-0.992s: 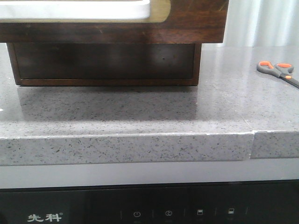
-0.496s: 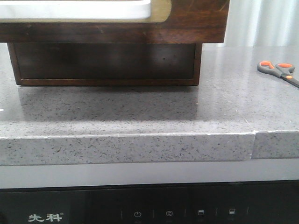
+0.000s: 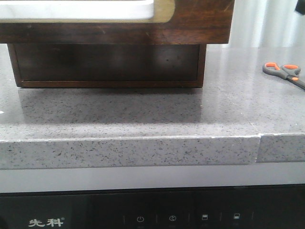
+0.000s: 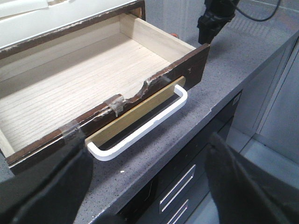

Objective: Put scissors in drawer with both arms
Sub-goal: 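Lower the right gripper onto the grey-orange scissors and grasp them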

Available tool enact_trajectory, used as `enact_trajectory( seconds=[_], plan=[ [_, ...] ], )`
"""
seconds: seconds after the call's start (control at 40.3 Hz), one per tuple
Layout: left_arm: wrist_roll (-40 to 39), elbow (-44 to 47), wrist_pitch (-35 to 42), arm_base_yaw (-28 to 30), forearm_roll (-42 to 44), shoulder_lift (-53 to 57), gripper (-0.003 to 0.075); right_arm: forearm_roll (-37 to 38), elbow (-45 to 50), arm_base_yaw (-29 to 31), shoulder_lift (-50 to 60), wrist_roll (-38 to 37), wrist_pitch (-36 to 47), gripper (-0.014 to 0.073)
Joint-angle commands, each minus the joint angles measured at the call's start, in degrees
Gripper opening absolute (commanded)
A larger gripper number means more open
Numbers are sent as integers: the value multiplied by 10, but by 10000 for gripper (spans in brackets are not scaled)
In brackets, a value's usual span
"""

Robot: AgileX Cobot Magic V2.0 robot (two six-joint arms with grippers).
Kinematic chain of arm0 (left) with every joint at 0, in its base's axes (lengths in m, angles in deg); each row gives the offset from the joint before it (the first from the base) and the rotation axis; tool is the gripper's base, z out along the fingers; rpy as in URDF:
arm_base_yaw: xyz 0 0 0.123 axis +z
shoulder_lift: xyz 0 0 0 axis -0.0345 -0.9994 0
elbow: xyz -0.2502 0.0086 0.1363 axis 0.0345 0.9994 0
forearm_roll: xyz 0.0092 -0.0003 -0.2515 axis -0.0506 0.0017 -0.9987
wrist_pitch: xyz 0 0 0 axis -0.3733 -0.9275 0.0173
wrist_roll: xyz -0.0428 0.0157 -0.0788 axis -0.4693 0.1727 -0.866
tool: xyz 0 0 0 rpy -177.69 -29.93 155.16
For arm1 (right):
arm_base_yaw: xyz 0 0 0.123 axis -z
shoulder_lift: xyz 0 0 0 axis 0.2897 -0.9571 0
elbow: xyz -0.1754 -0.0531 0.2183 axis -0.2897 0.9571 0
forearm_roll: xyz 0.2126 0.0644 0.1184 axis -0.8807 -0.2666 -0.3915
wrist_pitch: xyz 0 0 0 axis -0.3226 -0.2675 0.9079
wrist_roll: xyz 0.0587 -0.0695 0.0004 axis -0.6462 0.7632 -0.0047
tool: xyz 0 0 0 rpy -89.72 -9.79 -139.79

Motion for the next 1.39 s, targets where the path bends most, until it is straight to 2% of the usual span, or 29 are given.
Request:
enact_trajectory(
  seconds=[0.0, 0.422, 0.595, 0.992, 1.116, 1.141, 1.364],
  plan=[
    [-7, -17, 45, -4, -1, -9, 494, -4, -45, 4, -7, 7, 0, 430],
    [-7, -15, 45, -4, -2, -9, 494, -33, -179, 4, -132, 8, -39, 425],
    [-7, -15, 45, -4, -2, -9, 494, -33, -205, 4, -156, 8, -48, 393],
    [-7, -15, 45, -4, -2, -9, 494, -34, -219, 4, -178, 8, -69, 384],
    [-7, -15, 45, -4, -2, -9, 494, -34, -219, 4, -178, 8, -73, 324],
    [-7, -15, 45, -4, -2, -9, 494, -34, -219, 4, -179, 14, -114, 85],
    [-7, -15, 45, -4, -2, -9, 494, -34, -220, 4, -168, 15, -113, 83]
  ],
)
